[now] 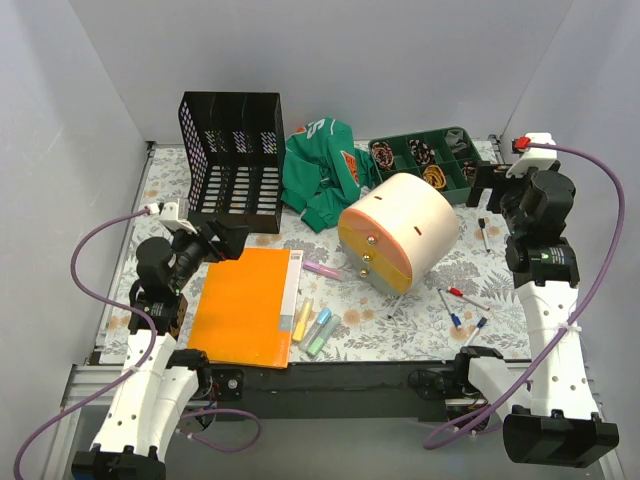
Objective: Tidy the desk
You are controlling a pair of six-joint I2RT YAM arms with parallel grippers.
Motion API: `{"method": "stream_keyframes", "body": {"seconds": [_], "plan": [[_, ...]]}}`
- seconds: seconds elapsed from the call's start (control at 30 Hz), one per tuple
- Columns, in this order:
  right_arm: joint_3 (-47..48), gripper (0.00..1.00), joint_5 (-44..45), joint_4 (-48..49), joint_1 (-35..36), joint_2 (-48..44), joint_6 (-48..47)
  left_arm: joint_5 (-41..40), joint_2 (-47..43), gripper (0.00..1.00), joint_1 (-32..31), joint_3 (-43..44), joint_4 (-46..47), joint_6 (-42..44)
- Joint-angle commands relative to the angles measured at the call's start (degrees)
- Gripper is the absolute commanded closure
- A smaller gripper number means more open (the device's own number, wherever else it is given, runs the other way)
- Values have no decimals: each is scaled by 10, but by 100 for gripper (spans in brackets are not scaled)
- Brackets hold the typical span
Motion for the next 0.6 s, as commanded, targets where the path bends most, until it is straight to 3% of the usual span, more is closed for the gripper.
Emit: {"method": "stream_keyframes", "body": {"seconds": [0.0,0.1,0.13,0.23,0.43,0.53,0.57], "plan": [[2,1,-20,17,-2,-14,8,73,-4,2,-3,5,36,-21],[-2,1,-125,14,-2,-26,-47,112,4,2,-4,-2,46,-37],[-2,1,-217,5,-2,-27,-114,124,9,2,-4,-4,65,-52],[2,2,-330,-44,-2,-23,-190,180,40,2,-4,2,61,-77],[-13,1,-389,-89,-2,-40,-252,243,94,2,-15,26,55,-159],[-18,2,-383,-99,-2,-43,-262,198,94,2,-71,40,53,-187],[-18,2,-383,-105,-3,-43,-260,180,93,2,-116,45,53,-193]]}}
